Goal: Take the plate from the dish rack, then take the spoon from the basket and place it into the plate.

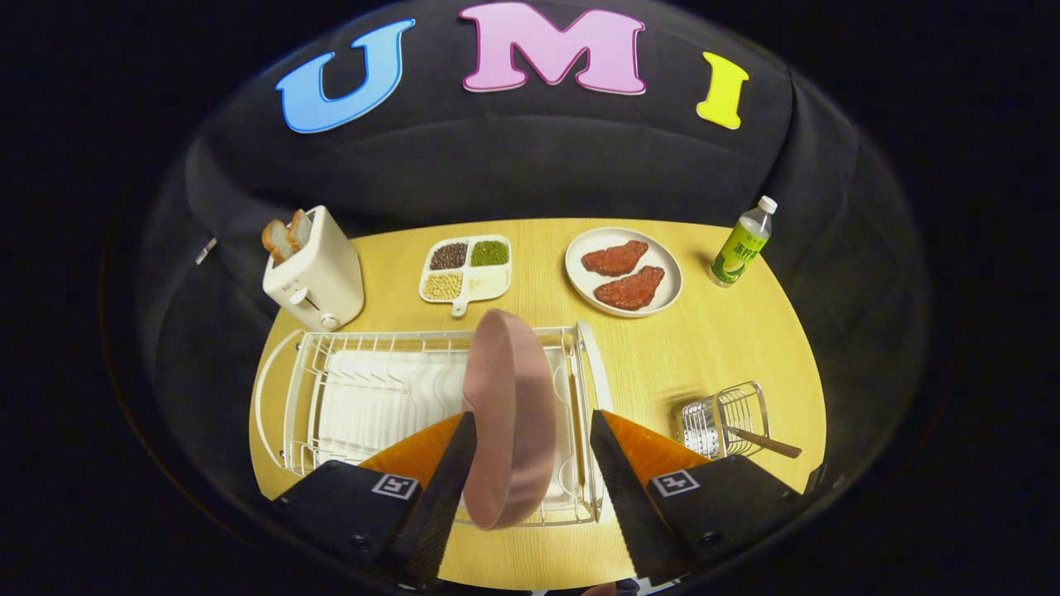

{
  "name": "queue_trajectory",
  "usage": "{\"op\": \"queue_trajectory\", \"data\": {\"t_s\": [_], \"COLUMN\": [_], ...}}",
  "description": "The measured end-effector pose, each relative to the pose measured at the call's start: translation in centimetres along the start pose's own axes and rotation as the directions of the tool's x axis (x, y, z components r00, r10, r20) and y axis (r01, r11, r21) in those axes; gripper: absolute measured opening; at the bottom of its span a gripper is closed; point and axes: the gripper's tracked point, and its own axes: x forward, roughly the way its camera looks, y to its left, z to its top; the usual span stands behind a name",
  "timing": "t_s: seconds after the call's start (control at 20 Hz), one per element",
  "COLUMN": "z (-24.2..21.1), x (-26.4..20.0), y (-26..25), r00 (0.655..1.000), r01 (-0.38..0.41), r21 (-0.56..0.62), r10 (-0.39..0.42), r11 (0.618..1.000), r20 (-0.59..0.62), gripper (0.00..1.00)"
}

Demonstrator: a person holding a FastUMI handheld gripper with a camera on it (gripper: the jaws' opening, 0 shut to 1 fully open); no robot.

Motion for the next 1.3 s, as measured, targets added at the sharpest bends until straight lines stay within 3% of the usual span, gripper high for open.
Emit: {"op": "queue_trajectory", "data": {"t_s": [0.1, 0.3, 0.6, 0.85, 1.1, 1.3], "z": [0.0, 0.1, 1.6, 4.2, 4.1, 1.9], "x": [1.4, 2.3, 1.3, -0.1, -2.7, -5.6], "y": [-0.5, -0.5, 0.2, 0.3, 0.2, -1.4], "r00": [0.999, 0.995, 0.987, 0.979, 0.997, 0.995], "r01": [0.037, 0.087, 0.142, 0.202, 0.068, -0.079], "r21": [0.023, 0.085, -0.081, -0.212, -0.069, 0.072], "r10": [-0.036, -0.082, -0.148, -0.205, -0.065, 0.074], "r11": [0.999, 0.993, 0.987, 0.956, 0.995, 0.994], "r20": [-0.028, -0.059, -0.070, 0.008, 0.039, 0.060], "gripper": [0.73, 0.30, 0.28, 0.27, 0.28, 0.27]}}
